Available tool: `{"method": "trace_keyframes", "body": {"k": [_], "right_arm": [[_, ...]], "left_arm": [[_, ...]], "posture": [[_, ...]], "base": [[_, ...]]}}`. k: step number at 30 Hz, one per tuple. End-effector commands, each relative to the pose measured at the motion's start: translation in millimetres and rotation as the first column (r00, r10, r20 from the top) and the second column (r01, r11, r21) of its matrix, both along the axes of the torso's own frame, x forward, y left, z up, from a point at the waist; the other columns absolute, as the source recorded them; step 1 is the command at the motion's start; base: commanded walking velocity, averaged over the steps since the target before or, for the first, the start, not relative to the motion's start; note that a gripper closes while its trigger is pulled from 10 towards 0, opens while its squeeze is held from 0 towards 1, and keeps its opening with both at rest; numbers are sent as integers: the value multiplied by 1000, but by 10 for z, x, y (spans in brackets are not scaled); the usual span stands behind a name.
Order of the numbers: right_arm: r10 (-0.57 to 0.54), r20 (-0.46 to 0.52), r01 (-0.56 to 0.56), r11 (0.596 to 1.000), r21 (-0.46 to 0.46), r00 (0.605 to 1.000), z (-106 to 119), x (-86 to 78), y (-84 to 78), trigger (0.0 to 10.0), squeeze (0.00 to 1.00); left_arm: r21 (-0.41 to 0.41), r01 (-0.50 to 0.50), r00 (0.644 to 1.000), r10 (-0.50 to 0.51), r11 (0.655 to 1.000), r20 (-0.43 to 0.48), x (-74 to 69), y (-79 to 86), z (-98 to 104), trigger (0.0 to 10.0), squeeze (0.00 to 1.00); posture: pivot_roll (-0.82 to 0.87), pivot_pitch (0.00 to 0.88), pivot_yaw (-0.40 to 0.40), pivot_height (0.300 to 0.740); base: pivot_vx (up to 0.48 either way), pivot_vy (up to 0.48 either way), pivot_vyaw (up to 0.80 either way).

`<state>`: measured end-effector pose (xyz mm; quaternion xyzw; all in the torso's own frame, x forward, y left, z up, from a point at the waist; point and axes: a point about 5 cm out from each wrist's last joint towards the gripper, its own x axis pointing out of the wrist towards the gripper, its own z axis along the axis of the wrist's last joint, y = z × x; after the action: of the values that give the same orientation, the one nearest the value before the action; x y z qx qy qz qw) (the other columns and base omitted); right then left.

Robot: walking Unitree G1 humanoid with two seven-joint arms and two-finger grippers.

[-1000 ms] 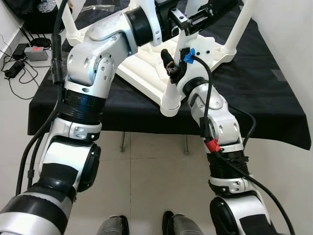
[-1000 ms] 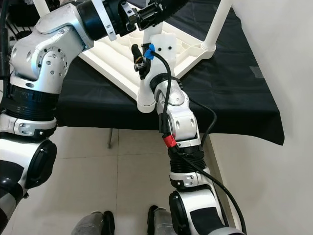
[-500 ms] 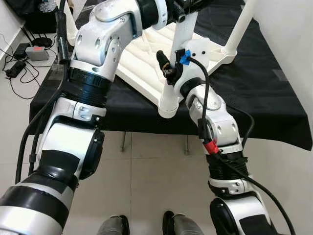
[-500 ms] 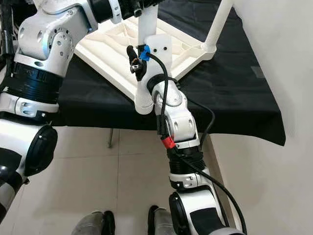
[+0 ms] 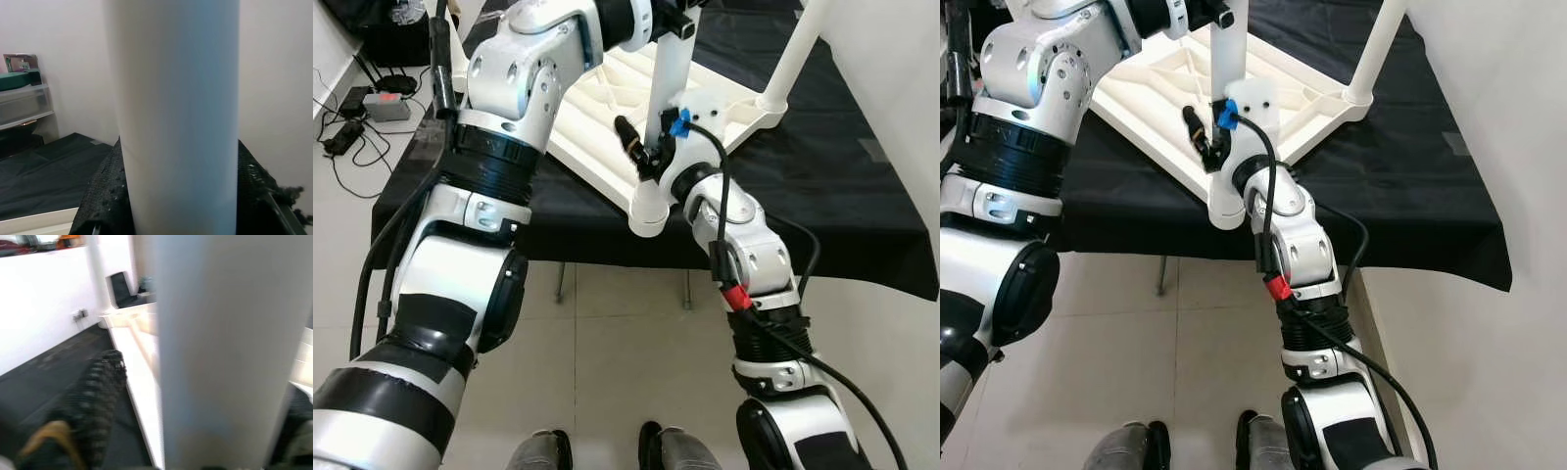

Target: Building children table

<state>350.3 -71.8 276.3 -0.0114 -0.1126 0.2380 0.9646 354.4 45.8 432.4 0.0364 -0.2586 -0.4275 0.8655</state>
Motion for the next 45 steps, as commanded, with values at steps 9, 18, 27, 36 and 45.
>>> {"method": "trace_keyframes", "body": {"k": [9, 18, 27, 36, 45], "right_arm": [[270, 31, -267, 961, -71, 962, 157, 86, -285, 10000, 1000], [527, -9, -514, 825, -236, 850, 212, 185, -535, 10000, 0], [659, 6, -651, 743, -155, 752, 329, 219, -580, 10000, 0], [711, 11, -704, 698, -135, 703, 366, 240, -683, 0, 0], [741, -5, -732, 662, -161, 672, 378, 250, -719, 0, 0]], "left_arm": [[38, -29, 999, 28, 999, 32, -18, -11, 22, 0, 0], [45, -10, 1000, 8, 999, 25, -32, -52, 17, 0, 0], [49, -5, 1000, 4, 999, 23, -38, -59, 19, 0, 0], [44, 5, 1000, -6, 999, 22, -55, -78, 27, 0, 0], [41, 10, 1000, -11, 999, 27, -70, -92, 39, 0, 0]], "posture": [[11, 192, -23, 740], [29, 206, -11, 740], [35, 218, -9, 740], [36, 224, -11, 740], [33, 229, -15, 740]], "base": [[0, 0, 0], [0, 0, 0], [0, 0, 0], [0, 0, 0], [0, 0, 0]]}}
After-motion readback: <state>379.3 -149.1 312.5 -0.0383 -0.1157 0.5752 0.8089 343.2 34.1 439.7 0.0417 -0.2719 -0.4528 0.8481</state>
